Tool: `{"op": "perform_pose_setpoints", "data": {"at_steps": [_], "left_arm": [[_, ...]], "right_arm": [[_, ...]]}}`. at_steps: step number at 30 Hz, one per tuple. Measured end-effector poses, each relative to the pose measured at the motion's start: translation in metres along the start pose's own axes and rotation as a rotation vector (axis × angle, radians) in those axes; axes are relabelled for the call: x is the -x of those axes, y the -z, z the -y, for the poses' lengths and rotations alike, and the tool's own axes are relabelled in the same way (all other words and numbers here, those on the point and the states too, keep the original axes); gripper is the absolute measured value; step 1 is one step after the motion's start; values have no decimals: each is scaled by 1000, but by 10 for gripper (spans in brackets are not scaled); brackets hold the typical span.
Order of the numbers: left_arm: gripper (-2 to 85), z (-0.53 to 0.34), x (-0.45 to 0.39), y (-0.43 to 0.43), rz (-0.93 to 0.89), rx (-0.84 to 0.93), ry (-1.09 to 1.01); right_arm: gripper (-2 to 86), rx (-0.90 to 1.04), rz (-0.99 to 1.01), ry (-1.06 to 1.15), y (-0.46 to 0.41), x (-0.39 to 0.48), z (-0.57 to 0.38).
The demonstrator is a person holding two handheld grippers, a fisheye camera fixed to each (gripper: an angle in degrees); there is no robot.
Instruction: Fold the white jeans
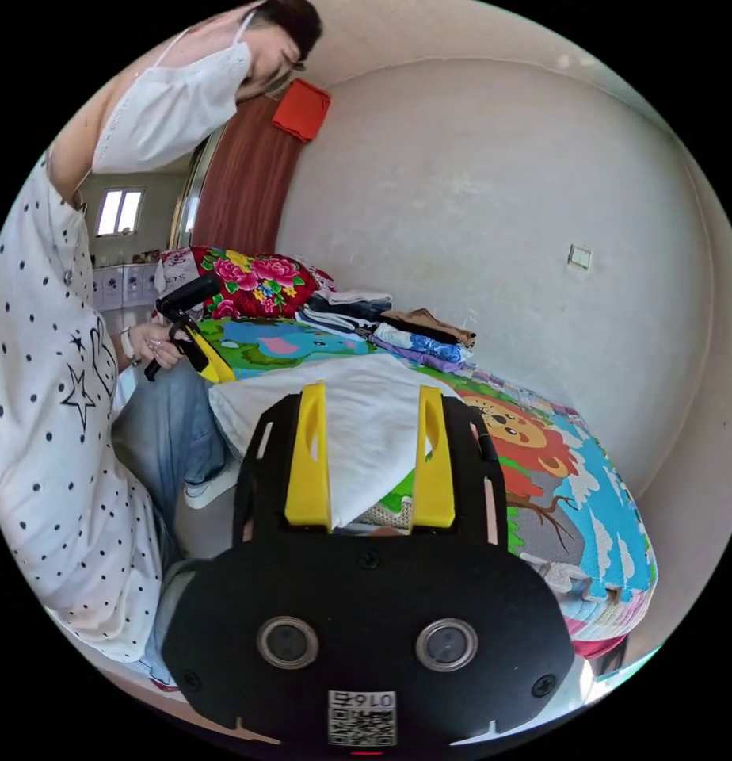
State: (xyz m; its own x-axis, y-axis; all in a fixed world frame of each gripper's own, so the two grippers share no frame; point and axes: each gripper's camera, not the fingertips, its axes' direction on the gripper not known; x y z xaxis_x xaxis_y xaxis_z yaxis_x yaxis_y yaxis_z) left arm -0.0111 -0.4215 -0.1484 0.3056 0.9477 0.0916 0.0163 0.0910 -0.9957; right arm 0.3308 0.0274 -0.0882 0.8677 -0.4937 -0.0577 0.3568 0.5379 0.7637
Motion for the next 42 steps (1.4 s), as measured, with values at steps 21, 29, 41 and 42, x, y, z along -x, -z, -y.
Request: {"op": "perform_pose_setpoints", "data": {"at_steps": [21, 29, 41, 42], "left_arm": [[96, -26, 87, -10, -733, -211, 164], [95, -12, 41, 22, -821, -265, 135], [162, -59, -131, 161, -51, -369, -256], [174, -64, -169, 168, 218, -352, -343]], "right_arm": [[312, 321, -2, 410, 3, 151, 104], [251, 339, -652, 623, -20, 207, 133], [100, 478, -307, 409, -19, 145, 207], [99, 484, -295, 401, -19, 140, 209]]}}
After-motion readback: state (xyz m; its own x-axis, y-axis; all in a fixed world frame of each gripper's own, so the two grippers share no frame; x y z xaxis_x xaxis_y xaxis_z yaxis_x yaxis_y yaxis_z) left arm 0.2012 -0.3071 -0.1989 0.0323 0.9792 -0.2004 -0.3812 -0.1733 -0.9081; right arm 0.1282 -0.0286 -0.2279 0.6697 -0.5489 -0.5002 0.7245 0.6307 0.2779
